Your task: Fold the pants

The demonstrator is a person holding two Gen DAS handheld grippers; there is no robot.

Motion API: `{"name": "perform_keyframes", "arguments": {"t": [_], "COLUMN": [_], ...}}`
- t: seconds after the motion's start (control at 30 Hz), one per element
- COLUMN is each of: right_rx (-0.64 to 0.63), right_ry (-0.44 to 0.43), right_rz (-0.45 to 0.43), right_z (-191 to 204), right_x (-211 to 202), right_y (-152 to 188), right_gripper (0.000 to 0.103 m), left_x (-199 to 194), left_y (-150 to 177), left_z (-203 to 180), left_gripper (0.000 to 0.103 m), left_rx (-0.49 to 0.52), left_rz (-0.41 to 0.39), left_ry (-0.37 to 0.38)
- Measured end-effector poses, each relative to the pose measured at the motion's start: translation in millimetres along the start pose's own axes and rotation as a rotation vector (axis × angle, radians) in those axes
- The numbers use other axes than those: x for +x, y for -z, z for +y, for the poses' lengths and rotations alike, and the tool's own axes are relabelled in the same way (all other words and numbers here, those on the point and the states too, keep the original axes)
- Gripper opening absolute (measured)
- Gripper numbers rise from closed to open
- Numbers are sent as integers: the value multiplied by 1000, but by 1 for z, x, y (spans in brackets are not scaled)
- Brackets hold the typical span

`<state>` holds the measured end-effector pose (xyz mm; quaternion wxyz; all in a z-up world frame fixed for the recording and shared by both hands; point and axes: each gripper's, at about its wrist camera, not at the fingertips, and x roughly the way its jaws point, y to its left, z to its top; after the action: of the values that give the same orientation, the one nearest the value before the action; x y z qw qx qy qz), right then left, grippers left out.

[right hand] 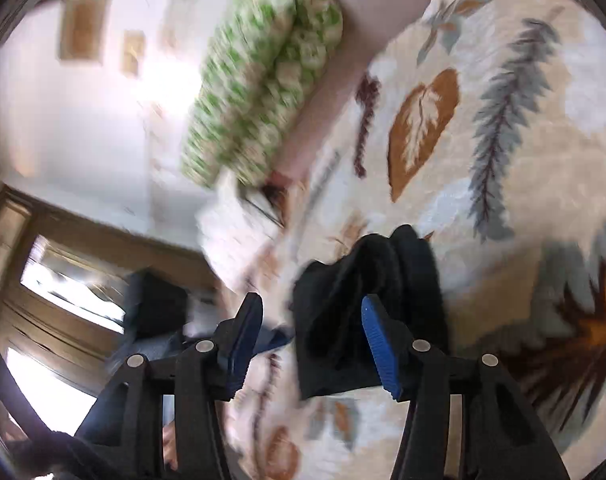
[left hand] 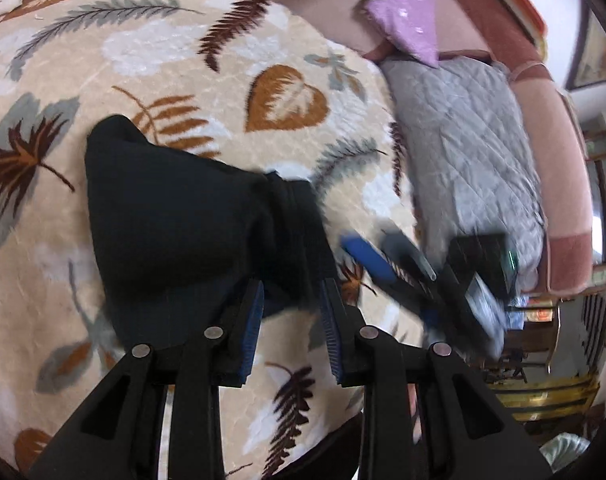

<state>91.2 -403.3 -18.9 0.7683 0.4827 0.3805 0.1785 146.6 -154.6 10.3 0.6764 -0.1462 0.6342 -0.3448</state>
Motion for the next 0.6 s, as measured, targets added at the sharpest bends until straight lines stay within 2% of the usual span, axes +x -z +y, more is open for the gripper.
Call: {"name": "perform_keyframes", "arguments": {"t": [0.1, 0.17, 0.23, 0.3, 0.33, 0.37, 0.5, 0.53, 0.6], "right_rx": [-17, -28, -37, -35, -40, -60, -75, -83, -106], "right_ry": [70, 70, 108, 116, 125, 125, 109, 110, 115], "right_rz": [106, 163, 206, 256, 260, 286, 311, 313, 321], "right_z": [1, 1, -3, -9, -12, -15, -26, -26, -26], "right_x": [27, 46, 63, 74, 75, 78, 74, 74, 73], "right_y": [-16, -24, -29, -30, -31, -32, -36, -37, -37], "right_gripper": [54, 54, 54, 38, 23, 14, 13, 13, 13], "left_x": [-5, -7, -5, 8, 14, 20, 32, 31, 22], "left_y": [14, 17, 15, 12, 12, 13, 28, 36, 51], "left_z": [-9, -11, -12, -18, -21, -24, -25, -26, -28], "left_gripper": [26, 26, 29, 32, 32, 32, 32, 32, 32], "left_rx": [52, 57, 81, 133, 165, 196, 252, 250, 239], "left_rz": [-41, -79, -92, -67, -56, -47, -35, -52, -134], "left_ry": [-63, -73, -75, -116, -142, -172, -207, -221, -192]}}
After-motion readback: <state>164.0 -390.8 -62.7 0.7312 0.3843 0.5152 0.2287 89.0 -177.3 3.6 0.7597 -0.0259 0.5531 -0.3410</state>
